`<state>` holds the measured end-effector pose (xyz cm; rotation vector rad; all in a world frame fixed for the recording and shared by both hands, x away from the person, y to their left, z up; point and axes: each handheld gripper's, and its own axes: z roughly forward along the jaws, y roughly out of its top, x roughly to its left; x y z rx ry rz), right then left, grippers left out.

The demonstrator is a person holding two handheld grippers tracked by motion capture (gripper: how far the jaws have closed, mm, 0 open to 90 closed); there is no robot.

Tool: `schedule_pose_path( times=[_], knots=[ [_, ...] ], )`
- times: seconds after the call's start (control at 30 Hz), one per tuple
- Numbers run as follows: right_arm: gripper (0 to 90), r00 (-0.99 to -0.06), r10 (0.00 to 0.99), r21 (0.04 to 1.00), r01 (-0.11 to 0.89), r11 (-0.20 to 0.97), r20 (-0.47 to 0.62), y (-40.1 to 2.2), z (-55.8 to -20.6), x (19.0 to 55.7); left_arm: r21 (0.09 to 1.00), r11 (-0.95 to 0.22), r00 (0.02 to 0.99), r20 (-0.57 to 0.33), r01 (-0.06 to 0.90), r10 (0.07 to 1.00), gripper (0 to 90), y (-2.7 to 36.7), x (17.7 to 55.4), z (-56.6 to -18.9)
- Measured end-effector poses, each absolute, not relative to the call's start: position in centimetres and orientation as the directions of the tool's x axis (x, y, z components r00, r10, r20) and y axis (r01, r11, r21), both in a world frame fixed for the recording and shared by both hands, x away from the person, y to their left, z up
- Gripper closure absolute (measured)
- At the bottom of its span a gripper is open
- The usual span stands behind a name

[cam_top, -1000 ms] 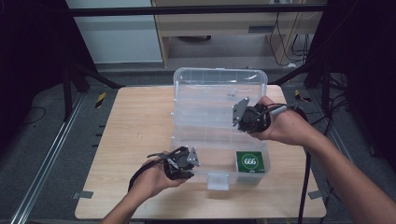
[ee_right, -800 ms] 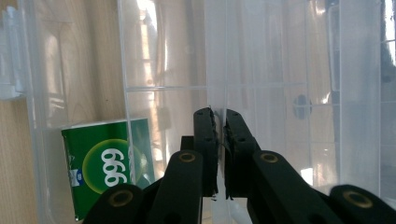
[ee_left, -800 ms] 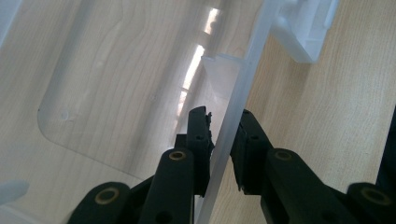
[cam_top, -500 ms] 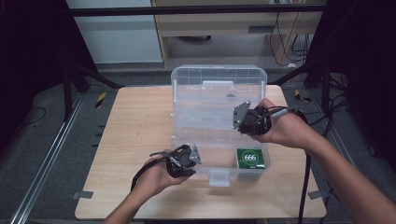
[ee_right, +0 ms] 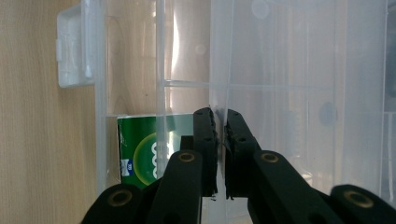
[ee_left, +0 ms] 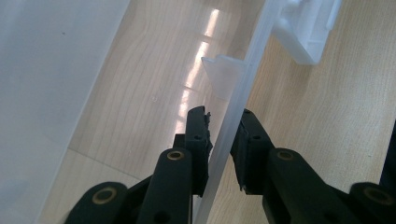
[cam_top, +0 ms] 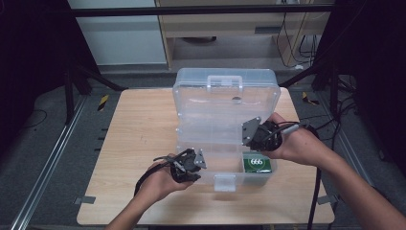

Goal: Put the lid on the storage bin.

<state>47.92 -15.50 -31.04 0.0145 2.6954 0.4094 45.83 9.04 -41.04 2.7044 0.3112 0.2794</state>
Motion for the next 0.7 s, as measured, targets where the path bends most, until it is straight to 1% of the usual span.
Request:
schedule_pose_path(
  times=[0.03, 0.07, 0.43, 0.47, 0.5, 0.53, 0.7],
  knots=[
    [85.1, -0.916, 0.069, 0.285, -0.051, 0.957, -0.396, -15.51, -31.03, 47.92, 0.412, -0.88, 0.944, 0.117, 0.236, 0.308, 76.8, 9.06, 45.37, -41.12],
    [85.0, -0.916, 0.07, 0.286, -0.05, 0.957, -0.395, -15.52, -31.02, 47.95, 0.416, -0.873, 0.94, 0.109, 0.254, 0.325, 76.7, 9.05, 45.24, -41.16],
    [83.9, -0.917, 0.071, 0.291, -0.051, 0.955, -0.393, -15.76, -30.95, 48.2, 0.431, -0.859, 0.931, 0.1, 0.277, 0.35, 76.1, 9.07, 45.04, -41.23],
    [83.8, -0.916, 0.071, 0.291, -0.052, 0.955, -0.395, -15.81, -30.92, 48.26, 0.423, -0.882, 0.948, 0.135, 0.207, 0.287, 76.1, 9.12, 45.57, -41.07],
    [83.8, -0.916, 0.071, 0.291, -0.052, 0.955, -0.395, -15.86, -30.88, 48.33, 0.434, -0.862, 0.936, 0.105, 0.261, 0.336, 76.1, 9.05, 45.16, -41.21],
    [83.7, -0.916, 0.072, 0.294, -0.052, 0.954, -0.395, -15.9, -30.9, 48.41, 0.437, -0.856, 0.931, 0.099, 0.276, 0.351, 76.2, 9.02, 45.05, -41.24],
    [84.4, -0.92, 0.07, 0.292, -0.049, 0.955, -0.386, -15.85, -31.03, 48.26, 0.439, -0.854, 0.929, 0.1, 0.281, 0.357, 76.0, 8.99, 44.98, -41.27]
  ],
)
